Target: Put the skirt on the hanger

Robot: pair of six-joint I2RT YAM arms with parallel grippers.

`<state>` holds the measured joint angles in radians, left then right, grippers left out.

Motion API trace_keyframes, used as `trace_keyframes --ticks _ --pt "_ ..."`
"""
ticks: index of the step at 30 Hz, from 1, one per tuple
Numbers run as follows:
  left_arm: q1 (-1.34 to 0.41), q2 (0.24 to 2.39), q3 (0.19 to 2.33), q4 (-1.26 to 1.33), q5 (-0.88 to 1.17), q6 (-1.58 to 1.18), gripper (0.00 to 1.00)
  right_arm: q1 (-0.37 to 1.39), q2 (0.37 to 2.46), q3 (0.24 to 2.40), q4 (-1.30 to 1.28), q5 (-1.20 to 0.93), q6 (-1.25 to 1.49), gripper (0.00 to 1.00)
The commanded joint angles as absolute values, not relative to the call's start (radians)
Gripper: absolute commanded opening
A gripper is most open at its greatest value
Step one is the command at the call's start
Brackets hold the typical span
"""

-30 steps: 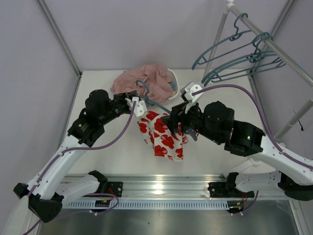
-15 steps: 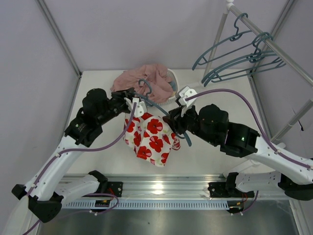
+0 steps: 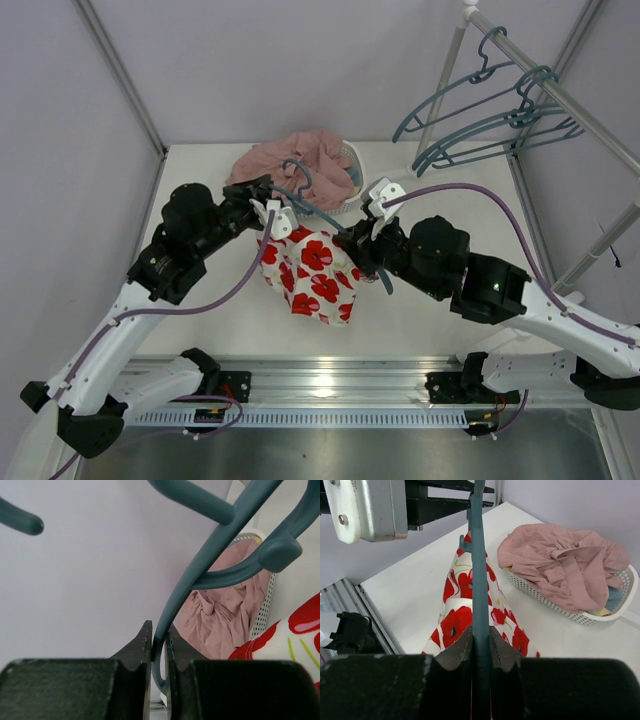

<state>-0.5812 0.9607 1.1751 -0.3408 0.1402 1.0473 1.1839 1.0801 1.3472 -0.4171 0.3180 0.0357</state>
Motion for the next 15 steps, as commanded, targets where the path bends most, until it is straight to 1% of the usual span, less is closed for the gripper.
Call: trace_keyframes --ticks 1,2,4,6,7,11,14,15 --pt "-0.6 0.916 1.218 -0.172 0.17 0.954 0.14 1.184 1.054 1.301 -0.39 0.383 0.058 0.0" --pt "-0.6 0.914 1.219 -0.161 0.164 0.915 0.2 1.184 1.042 1.289 -0.381 0.396 0.061 0.0" --pt "-0.6 0.917 1.247 -0.143 0.14 0.868 0.22 1.186 1.025 1.235 -0.336 0.426 0.06 0.0" --pt "-0.6 0.919 1.258 -0.135 0.12 0.796 0.39 1.189 1.003 1.21 -0.313 0.457 0.067 0.0" --pt "-0.601 0.922 1.281 -0.132 0.115 0.775 0.53 1.189 0.997 1.203 -0.302 0.465 0.069 0.0" --pt "-0.601 0.919 1.319 -0.169 0.124 0.713 0.75 1.19 0.994 1.219 -0.308 0.508 0.072 0.0" --pt "-0.601 0.885 1.321 -0.19 0.173 0.71 0.81 1.19 0.986 1.218 -0.31 0.555 0.084 0.0" --pt "-0.601 0.876 1.306 -0.189 0.184 0.707 0.81 1.19 0.982 1.218 -0.311 0.566 0.09 0.0"
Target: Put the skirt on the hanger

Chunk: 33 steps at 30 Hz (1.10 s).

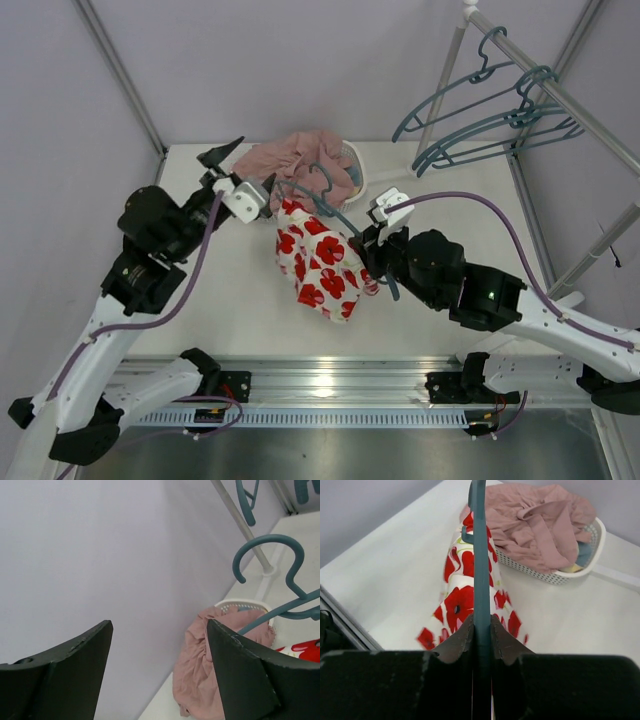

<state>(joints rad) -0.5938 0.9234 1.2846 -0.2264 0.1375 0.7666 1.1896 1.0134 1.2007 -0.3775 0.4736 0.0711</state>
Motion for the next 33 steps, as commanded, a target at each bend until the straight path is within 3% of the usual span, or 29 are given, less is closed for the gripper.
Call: trace_keyframes --ticks 1,7,14,18,27,33 --pt "-0.601 0.864 1.299 -0.178 0.196 0.698 0.82 1.19 0.974 1.215 -0.314 0.577 0.098 0.0" --pt "-0.601 0.824 1.304 -0.134 0.163 0.539 0.89 1.213 0.942 1.163 -0.334 0.672 0.163 0.0" --pt "-0.601 0.87 1.371 -0.144 -0.05 0.382 0.93 1.344 0.931 1.184 -0.497 1.029 0.323 0.0" --pt "-0.601 0.867 1.364 -0.149 -0.116 0.351 0.94 1.423 0.937 1.238 -0.791 1.222 0.55 0.0" --pt "-0.601 0.807 1.309 -0.172 -0.132 0.337 0.95 1.477 0.997 1.321 -1.433 1.364 1.209 0.0" --pt "-0.601 0.782 1.276 -0.192 -0.129 0.33 0.96 1.471 0.954 1.328 -1.494 1.388 1.221 0.0"
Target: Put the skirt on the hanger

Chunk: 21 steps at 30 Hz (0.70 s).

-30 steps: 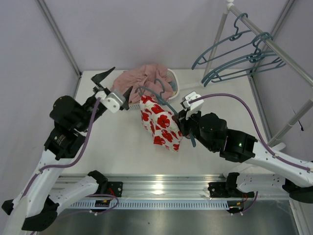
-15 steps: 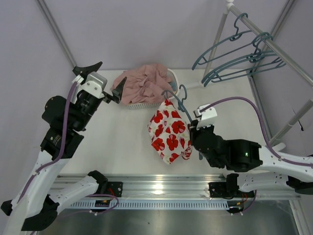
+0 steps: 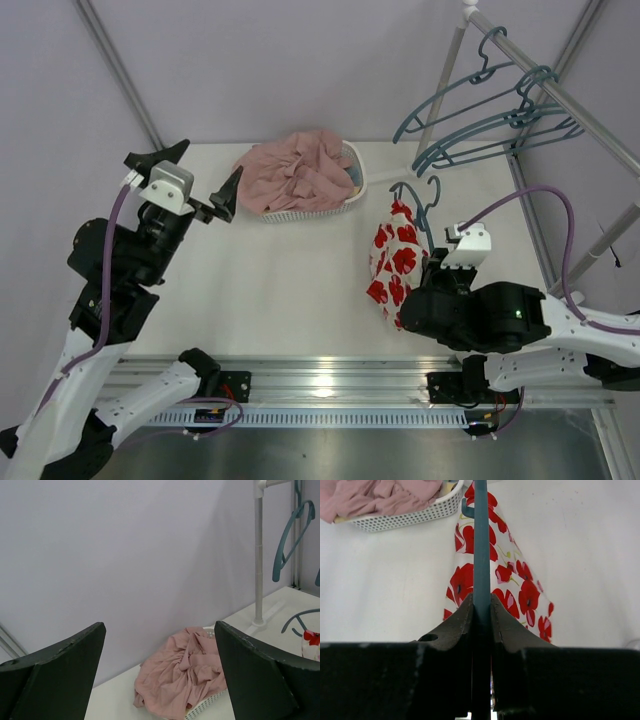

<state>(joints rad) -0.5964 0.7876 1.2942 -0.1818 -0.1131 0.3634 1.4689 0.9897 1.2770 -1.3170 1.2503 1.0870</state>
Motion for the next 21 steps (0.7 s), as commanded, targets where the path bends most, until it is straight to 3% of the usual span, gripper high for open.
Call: trace_keyframes --ticks 1,12,21 --pt "-0.601 0.784 1.273 -0.199 -0.12 0.321 0.96 1.462 0.953 1.325 -1.482 1.385 1.206 0.0" --pt "-0.601 0.948 1.393 -0.416 0.174 -0.102 0.95 1.393 0.913 1.302 -1.427 1.362 1.148 0.0" --pt "-0.658 1.022 1.361 -0.41 0.229 -0.158 0.91 1.261 0.885 1.288 -1.335 1.371 0.977 0.0"
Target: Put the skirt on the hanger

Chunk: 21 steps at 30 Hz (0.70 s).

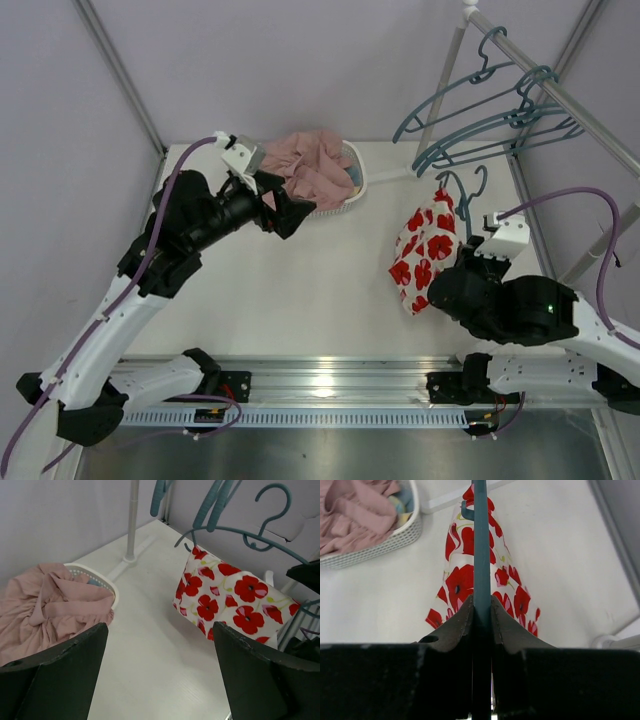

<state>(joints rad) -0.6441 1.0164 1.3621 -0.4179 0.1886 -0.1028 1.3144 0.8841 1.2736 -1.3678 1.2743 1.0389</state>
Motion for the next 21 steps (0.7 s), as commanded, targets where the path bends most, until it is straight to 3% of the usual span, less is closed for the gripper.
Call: trace_keyframes --ticks 1,9,21 --pt "-0.66 1.022 1.356 -0.405 0.232 -0.16 0.91 1.237 0.902 1.298 -1.336 1.37 0.967 0.0" --pt "-0.661 1.031 1.344 -0.414 0.215 -0.141 0.92 1.03 0.974 1.407 -1.508 1.391 1.055 0.0" --pt "-0.661 1.061 1.35 -0.433 0.224 -0.107 0.93 0.838 1.006 1.581 -1.522 1.373 0.95 0.0"
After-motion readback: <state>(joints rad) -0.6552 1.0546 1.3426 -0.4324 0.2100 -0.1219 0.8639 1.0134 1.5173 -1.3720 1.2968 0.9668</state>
